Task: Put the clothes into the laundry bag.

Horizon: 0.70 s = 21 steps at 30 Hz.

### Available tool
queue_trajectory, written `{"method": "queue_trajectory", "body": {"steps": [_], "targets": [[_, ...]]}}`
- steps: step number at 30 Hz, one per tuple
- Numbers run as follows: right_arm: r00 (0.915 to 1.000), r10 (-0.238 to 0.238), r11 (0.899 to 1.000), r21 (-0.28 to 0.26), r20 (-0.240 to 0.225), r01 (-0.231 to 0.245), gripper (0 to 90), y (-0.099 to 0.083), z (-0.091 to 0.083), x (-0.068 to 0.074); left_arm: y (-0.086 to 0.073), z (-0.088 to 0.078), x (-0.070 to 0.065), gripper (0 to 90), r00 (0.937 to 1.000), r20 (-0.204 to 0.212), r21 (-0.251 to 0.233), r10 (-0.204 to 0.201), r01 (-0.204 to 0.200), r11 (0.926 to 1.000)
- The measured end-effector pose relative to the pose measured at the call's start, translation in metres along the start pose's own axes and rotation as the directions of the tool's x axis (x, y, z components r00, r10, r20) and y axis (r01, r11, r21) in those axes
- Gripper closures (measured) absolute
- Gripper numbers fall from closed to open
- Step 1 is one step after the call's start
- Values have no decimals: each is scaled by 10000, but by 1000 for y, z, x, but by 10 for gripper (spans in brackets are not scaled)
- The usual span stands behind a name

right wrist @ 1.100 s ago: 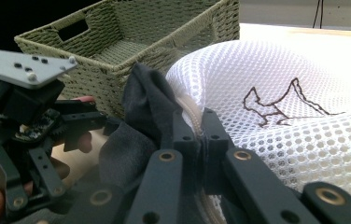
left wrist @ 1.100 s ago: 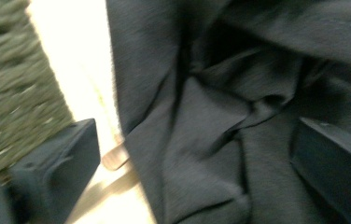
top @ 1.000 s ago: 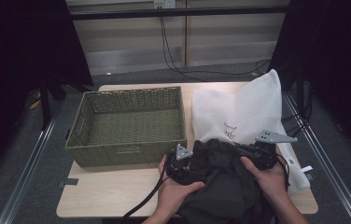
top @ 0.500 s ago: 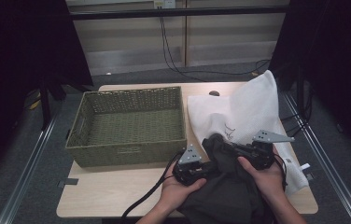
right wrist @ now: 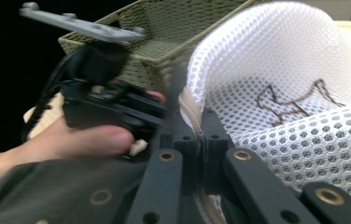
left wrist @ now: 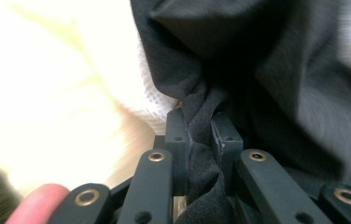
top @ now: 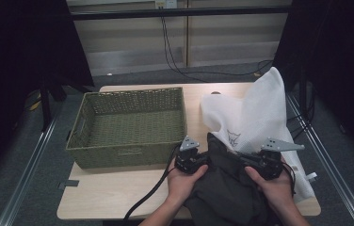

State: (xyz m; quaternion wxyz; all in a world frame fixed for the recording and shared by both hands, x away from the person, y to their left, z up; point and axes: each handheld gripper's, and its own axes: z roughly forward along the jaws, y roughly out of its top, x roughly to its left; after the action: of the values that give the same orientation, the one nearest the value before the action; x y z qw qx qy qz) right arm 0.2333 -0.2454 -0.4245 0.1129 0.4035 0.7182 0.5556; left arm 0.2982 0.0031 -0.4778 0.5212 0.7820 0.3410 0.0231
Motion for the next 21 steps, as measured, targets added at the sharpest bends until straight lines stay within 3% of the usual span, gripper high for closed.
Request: {"method": "queue_trajectory", "body": {"steps": [1, 3, 4, 5, 7, 8, 10, 11, 13, 14, 15, 16, 18, 20, 21], "targets": [[10000, 25, 10000, -60, 94, -25, 883, -1, -3, -2, 0, -3, -5, 799, 9986, 153, -160, 513, -511, 9986], [9997, 6, 9999, -158, 227, -2, 883, 0, -6, -6, 0, -11, -15, 796, 9845, 337, -311, 1720, -1709, 9848], [9976, 9, 9994, -332, 692, 14, 883, 2, -9, -12, 2, -17, -18, 785, 9769, 247, -180, 2123, -2118, 9771], [9976, 9, 9994, -332, 692, 14, 883, 2, -9, -12, 2, -22, -18, 785, 9775, 246, -248, 2093, -2087, 9777], [9951, 195, 9986, -499, 973, -147, 883, 3, -10, -20, 4, -37, -10, 779, 9857, 400, -783, 1638, -1603, 9840], [9920, 320, 9981, -564, 1225, -253, 883, 3, -10, -27, 5, -45, -4, 828, 9893, 262, -975, 1436, -1404, 9853], [9902, 460, 9977, -552, 1315, -390, 883, 1, -9, -30, 9, -61, 8, 827, 9952, 44, -1566, 973, -954, 9830], [9896, 565, 9975, -505, 1325, -502, 883, 0, -8, -32, 11, -65, 15, 827, 9959, 272, -1741, 866, -806, 9814], [9907, 682, 9969, -484, 1180, -628, 883, -3, -4, -34, 14, -67, 23, 795, 9979, 496, -1405, 410, -337, 9895], [9909, 692, 9971, -406, 1153, -649, 883, -3, -3, -34, 14, -63, 24, 745, 9968, 784, -1130, 154, -64, 9936], [9921, 502, 9983, -366, 1152, -463, 883, -2, -1, -32, 12, -57, 22, 557, 9972, 754, -764, 11, 47, 9971], [9921, 502, 9983, -366, 1152, -463, 883, -2, -1, -32, 9, -51, 19, 557, 9982, 595, -450, 35, -9, 9990], [9925, 516, 9982, -361, 1104, -479, 882, 0, 1, -29, 2, -38, 12, 334, 9995, 273, 34, 133, -134, 9999], [9934, 471, 9985, -339, 1047, -438, 883, 0, 2, -29, -2, -28, 9, 214, 9999, 56, 237, -93, 92, 9997], [9938, 441, 9988, -278, 1019, -415, 883, 0, 3, -29, -3, -23, 9, 153, 9991, 307, 373, -308, 297, 9989]]}}
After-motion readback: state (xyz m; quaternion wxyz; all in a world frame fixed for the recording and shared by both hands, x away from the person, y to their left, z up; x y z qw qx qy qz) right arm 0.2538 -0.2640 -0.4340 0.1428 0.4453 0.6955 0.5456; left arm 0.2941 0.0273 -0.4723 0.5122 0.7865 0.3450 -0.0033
